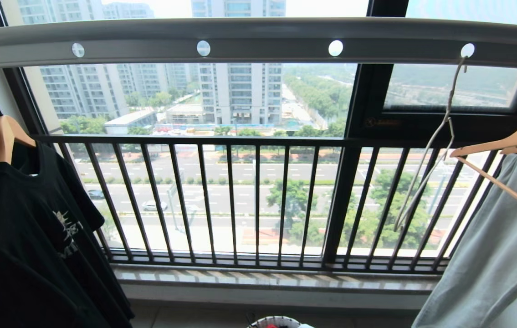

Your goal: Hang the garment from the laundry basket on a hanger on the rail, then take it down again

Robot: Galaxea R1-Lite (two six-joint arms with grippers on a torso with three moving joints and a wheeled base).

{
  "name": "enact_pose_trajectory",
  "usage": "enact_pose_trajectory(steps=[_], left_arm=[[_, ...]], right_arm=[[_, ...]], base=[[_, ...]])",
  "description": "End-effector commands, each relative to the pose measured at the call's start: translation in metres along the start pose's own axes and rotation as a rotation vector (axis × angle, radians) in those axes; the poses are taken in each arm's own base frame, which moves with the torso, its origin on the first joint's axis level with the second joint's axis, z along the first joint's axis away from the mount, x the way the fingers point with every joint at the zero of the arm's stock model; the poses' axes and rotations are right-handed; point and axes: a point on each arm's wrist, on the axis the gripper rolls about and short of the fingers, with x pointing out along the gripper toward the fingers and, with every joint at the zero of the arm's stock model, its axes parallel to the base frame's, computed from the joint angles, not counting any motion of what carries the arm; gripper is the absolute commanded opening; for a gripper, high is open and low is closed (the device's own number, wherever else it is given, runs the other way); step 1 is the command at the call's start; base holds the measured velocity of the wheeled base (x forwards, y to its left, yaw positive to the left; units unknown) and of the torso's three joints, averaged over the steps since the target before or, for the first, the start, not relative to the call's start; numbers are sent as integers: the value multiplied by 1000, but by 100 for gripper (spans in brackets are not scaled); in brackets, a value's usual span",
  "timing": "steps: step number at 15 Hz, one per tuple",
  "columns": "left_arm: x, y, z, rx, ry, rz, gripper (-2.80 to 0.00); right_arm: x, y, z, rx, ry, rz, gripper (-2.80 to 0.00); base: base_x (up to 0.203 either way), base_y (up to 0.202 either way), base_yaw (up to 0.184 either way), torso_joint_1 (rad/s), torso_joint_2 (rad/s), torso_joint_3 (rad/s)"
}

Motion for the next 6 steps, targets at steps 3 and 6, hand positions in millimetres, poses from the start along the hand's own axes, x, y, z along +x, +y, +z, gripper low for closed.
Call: enact_pose_trajectory(steps=[3, 6], left_arm=[[0, 0, 0, 0, 1, 1, -280], [0, 0, 0, 0, 1, 1, -280]], right_arm=[[0, 0, 0, 0, 1, -1, -280], [0, 0, 0, 1, 1, 0, -280]], base=[[0, 0, 0, 0, 0, 0], [0, 0, 0, 0, 0, 0]])
